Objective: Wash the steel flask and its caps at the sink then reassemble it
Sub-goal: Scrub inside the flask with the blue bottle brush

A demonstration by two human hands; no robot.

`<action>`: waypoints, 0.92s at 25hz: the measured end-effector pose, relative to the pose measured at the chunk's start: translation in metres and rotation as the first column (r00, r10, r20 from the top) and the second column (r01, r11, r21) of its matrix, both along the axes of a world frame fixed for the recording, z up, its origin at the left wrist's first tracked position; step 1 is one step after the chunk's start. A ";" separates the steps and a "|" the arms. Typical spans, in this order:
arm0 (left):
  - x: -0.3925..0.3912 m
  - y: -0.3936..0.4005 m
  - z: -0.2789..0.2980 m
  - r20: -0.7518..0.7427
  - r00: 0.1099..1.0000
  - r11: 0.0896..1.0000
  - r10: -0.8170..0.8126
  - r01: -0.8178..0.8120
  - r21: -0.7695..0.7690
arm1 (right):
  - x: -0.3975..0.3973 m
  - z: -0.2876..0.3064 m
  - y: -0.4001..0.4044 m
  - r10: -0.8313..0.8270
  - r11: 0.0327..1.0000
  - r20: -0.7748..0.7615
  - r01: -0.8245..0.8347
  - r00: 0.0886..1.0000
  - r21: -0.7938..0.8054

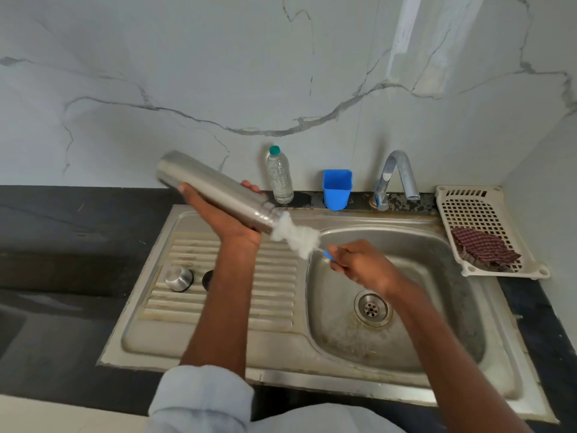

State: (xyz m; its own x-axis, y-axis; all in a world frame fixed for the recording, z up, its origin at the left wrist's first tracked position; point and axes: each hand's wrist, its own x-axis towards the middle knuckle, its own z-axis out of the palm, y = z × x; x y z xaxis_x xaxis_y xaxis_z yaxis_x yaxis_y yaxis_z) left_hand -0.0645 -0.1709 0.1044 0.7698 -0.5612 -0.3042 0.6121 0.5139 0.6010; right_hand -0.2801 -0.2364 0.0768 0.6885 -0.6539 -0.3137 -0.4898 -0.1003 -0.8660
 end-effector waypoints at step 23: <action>0.003 -0.004 -0.019 -0.043 0.996 0.990 -0.082 0.076 -0.119 | -0.034 0.001 -0.012 0.046 0.988 0.009 -0.047 0.999 0.144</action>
State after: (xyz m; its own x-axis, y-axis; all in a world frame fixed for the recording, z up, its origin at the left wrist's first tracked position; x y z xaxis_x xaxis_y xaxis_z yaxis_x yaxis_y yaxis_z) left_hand -0.0620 -0.1748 0.0856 0.7080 -0.6535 -0.2679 0.6799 0.5281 0.5088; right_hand -0.3144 -0.2483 0.0783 0.7193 -0.5692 -0.3982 -0.4822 0.0035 -0.8761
